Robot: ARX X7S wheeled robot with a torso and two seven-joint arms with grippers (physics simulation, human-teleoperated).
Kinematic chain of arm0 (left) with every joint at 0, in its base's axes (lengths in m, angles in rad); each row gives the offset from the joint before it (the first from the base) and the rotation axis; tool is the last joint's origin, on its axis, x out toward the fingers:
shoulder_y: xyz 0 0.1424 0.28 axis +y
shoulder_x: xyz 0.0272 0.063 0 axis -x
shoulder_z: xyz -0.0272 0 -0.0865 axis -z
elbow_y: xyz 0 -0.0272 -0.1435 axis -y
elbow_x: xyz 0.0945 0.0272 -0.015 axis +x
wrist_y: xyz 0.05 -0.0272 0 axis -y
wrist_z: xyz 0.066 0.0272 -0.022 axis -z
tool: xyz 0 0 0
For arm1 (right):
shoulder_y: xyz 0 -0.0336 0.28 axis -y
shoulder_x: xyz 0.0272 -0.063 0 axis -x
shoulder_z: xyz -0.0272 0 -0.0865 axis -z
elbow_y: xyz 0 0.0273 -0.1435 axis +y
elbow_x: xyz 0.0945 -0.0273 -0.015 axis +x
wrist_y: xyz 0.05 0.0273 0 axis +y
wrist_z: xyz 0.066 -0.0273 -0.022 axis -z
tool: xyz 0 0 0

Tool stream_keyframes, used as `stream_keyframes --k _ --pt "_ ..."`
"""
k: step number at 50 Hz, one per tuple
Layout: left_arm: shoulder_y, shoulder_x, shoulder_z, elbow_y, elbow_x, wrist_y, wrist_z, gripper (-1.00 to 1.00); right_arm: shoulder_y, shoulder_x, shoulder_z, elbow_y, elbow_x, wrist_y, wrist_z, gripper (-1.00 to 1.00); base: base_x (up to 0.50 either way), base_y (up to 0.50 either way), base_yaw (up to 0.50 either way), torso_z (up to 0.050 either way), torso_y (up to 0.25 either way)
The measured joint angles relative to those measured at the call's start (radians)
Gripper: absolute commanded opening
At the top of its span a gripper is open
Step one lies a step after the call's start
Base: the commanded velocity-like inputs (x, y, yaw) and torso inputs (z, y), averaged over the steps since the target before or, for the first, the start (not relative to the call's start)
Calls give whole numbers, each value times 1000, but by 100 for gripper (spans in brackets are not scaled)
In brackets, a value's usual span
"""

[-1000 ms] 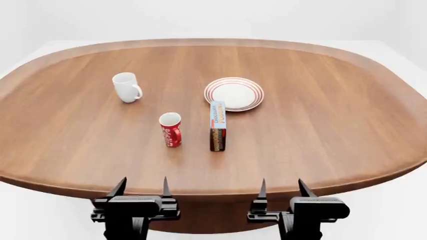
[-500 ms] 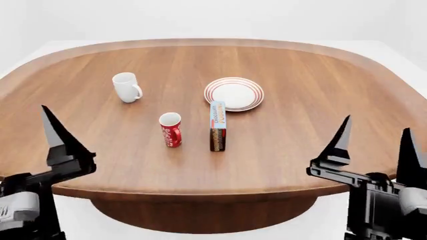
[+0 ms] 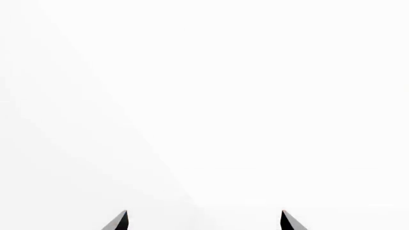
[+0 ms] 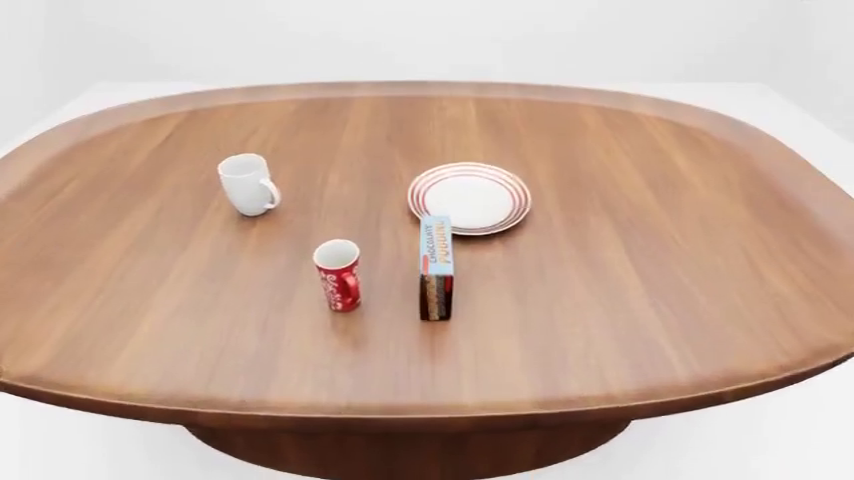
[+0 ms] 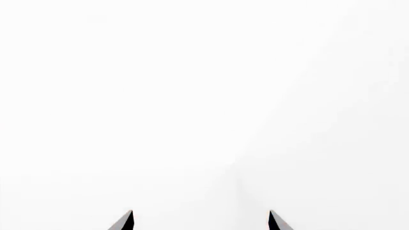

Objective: Pick up the white mug and put it on the plate, and put the chocolate pudding to the right of the plate.

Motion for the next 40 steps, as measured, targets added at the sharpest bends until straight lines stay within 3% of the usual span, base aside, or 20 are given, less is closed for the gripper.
stream_keyframes --k 40 --pt "3 -29 -25 11 -4 -5 -36 100 -21 40 -35 -19 25 -20 -3 100 500 0 0 0 0"
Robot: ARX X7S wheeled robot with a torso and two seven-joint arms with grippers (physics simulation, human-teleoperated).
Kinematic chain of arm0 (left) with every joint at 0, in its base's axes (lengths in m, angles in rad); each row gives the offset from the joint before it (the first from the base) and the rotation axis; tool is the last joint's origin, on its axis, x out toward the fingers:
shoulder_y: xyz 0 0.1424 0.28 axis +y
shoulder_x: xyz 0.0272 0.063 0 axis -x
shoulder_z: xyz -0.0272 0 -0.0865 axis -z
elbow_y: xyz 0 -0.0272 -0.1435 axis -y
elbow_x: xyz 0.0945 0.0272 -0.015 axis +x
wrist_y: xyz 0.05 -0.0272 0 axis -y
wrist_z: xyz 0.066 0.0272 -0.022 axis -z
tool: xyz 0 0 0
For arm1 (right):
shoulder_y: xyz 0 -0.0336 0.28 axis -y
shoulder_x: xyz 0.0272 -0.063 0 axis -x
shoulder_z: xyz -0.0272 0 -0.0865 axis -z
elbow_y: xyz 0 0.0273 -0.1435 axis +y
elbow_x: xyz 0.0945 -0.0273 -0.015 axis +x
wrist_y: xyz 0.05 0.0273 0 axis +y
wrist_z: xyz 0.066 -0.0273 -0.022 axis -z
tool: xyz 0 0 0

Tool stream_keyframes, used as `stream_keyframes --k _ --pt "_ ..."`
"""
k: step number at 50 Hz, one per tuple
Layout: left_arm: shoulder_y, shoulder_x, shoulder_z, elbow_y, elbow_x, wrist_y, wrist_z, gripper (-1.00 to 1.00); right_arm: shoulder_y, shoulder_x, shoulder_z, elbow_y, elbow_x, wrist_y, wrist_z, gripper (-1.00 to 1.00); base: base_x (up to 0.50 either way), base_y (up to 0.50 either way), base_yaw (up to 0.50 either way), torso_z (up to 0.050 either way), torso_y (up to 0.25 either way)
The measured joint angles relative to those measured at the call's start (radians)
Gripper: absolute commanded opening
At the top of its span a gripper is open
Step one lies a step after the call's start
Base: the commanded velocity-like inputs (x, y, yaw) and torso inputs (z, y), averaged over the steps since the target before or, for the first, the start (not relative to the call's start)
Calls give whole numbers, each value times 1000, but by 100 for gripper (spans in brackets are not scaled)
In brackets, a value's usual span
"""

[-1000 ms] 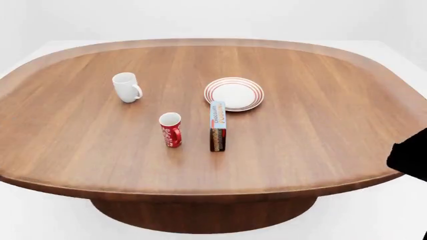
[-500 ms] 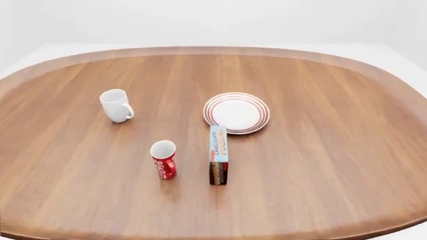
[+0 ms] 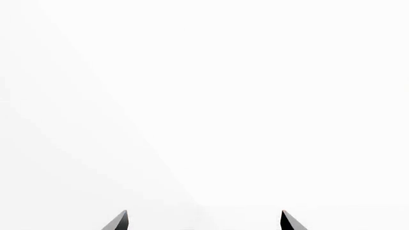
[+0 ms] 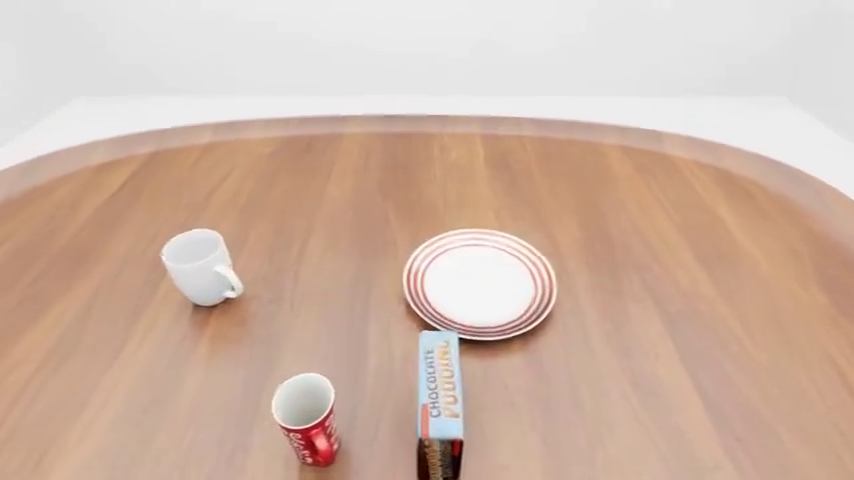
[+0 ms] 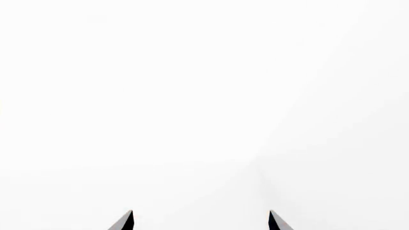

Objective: Pick up the white mug and put it on the plate, and put the chocolate pudding to the right of the plate.

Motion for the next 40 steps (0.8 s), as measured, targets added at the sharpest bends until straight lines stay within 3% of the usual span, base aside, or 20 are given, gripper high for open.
stream_keyframes --k 36,40 --pt "2 -21 11 -2 -1 -10 -16 100 -9 25 -21 5 -18 18 16 100 500 0 0 0 1" --pt "3 -22 13 -4 0 -8 -17 100 -9 24 -25 10 -38 23 22 100 0 0 0 0 0"
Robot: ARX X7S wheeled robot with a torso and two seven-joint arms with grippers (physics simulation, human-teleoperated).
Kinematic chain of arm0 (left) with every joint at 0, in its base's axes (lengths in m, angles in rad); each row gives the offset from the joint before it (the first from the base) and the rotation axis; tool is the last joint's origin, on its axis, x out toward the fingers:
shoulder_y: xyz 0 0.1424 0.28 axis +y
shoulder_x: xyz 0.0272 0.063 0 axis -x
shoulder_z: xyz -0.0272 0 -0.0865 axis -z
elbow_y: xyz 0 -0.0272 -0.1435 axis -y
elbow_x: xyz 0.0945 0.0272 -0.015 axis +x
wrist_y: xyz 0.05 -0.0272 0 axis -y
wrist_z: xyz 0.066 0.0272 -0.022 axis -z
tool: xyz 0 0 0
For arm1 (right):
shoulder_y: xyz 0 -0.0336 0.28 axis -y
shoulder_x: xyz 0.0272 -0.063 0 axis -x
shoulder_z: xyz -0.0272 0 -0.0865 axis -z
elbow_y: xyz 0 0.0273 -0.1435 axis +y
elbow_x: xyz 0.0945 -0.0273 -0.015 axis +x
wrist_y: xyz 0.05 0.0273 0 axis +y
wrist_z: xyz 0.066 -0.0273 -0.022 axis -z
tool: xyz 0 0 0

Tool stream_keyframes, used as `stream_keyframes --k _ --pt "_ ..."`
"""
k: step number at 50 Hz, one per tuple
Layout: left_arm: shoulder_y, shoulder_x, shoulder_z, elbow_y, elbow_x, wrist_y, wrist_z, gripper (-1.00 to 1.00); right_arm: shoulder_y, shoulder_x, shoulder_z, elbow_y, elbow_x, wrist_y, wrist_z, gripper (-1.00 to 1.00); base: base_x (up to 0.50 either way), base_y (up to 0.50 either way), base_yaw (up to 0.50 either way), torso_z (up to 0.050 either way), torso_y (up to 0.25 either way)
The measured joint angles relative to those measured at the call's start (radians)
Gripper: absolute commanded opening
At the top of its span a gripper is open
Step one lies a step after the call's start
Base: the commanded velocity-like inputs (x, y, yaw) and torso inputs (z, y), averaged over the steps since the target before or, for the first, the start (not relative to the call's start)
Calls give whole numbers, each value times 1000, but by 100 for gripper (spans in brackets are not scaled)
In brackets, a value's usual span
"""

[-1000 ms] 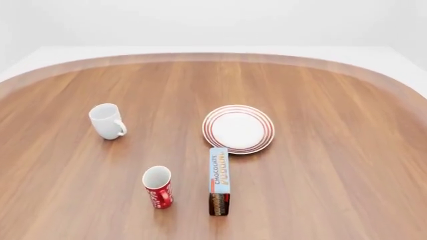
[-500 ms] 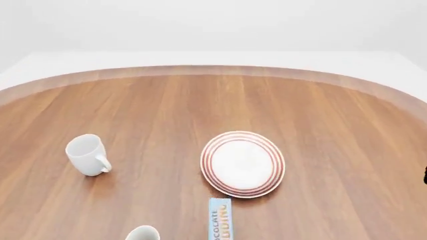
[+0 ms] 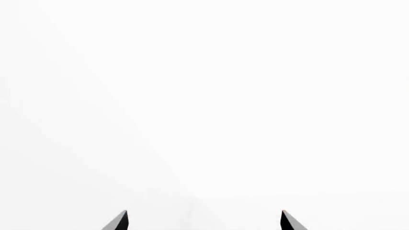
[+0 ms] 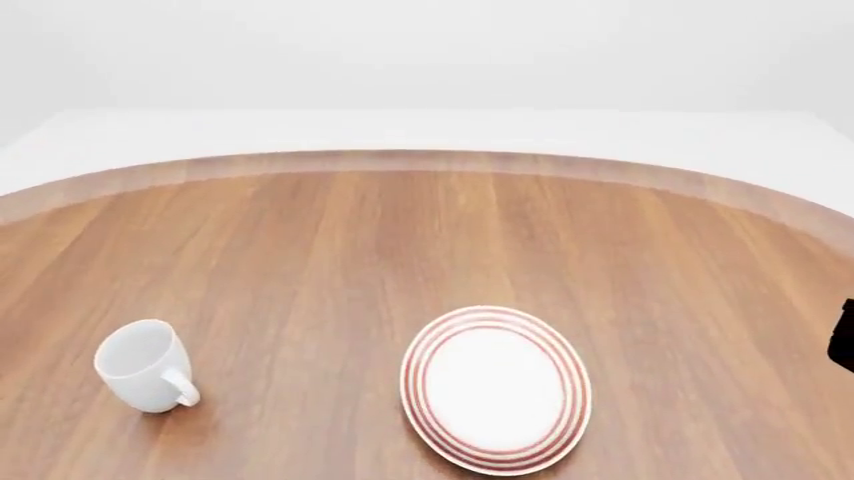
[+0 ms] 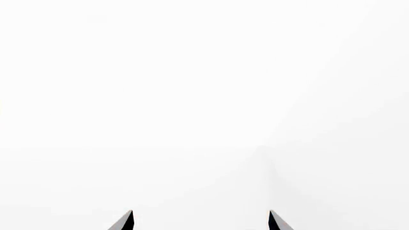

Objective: Pick up the white mug and put it on the plate, and put the chocolate pudding to the right of the plate.

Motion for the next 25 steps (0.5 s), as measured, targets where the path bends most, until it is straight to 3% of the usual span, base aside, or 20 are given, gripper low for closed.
stream_keyframes --k 9,20,25 --pt "2 -2 8 -2 3 -1 -2 100 2 3 -12 4 -30 23 9 100 0 0 0 0 0" --pt "2 -8 21 -1 5 -12 -5 100 4 11 -28 -5 -55 54 18 100 -5 478 0 0 0" --pt "2 -13 28 -2 6 -23 -6 100 5 11 -32 -11 -63 66 24 100 0 17 0 0 0"
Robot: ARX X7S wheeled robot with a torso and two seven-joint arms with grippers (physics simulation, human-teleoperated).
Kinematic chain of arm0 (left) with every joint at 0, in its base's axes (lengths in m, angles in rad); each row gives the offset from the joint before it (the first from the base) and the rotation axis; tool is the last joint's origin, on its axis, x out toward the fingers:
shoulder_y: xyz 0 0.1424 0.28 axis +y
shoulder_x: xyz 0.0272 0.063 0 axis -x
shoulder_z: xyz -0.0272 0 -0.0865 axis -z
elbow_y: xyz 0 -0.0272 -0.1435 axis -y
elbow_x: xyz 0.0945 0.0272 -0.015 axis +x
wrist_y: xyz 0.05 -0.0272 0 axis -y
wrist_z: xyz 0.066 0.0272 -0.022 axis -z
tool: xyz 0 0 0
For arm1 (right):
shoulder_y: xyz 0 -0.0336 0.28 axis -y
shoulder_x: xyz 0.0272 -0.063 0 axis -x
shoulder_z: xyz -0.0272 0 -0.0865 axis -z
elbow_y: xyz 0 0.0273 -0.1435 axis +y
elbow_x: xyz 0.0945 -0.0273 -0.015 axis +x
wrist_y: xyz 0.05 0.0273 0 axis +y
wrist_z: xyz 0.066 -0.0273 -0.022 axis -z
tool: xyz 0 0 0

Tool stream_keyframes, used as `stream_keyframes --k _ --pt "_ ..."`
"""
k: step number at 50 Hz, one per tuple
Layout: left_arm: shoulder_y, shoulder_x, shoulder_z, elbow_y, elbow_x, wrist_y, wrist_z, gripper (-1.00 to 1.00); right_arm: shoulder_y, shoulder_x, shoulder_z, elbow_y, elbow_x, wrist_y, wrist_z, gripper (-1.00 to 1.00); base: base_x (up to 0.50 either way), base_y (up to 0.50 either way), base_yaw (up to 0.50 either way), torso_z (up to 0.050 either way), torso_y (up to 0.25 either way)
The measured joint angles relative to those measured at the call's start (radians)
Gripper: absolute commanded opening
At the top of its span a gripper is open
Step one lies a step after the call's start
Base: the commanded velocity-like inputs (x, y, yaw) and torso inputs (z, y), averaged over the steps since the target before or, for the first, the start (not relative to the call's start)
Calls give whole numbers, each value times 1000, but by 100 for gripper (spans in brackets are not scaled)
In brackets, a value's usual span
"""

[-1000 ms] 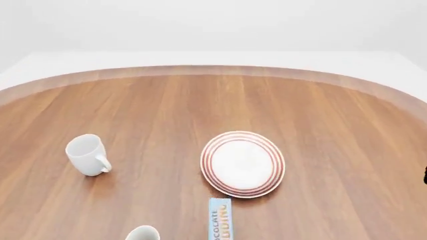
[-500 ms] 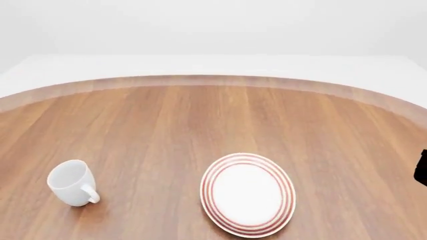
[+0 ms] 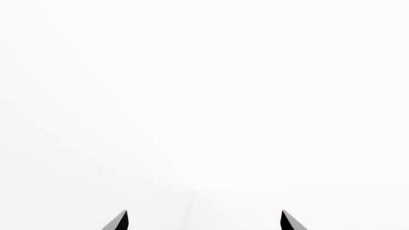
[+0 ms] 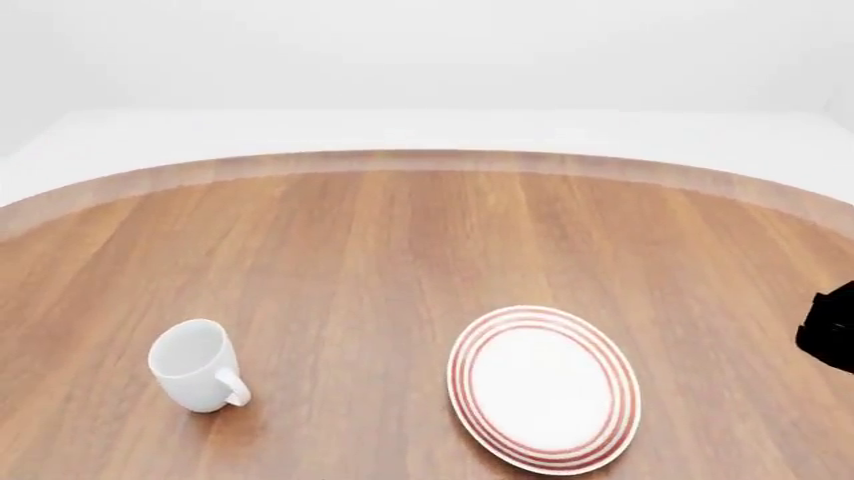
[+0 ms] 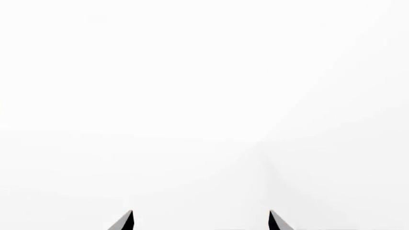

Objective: Pick up the white mug and put it on the plate, and put the chocolate pudding to the right of the plate.

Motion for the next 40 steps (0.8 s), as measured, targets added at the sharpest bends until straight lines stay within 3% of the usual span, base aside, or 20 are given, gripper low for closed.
stream_keyframes --k 11,28,34,40 --pt "2 -19 41 4 -1 -41 15 100 3 4 0 -2 -11 15 13 100 0 0 0 0 0" --pt "-2 -39 88 10 40 -114 18 100 1 10 -7 3 -18 14 22 100 0 0 0 0 -250" --pt "-2 -38 100 10 55 -129 13 100 -1 12 -9 4 -20 13 25 100 0 0 0 0 -20" --pt "-30 -26 149 32 63 -269 1 100 -3 15 -11 1 -23 14 28 100 0 0 0 0 0"
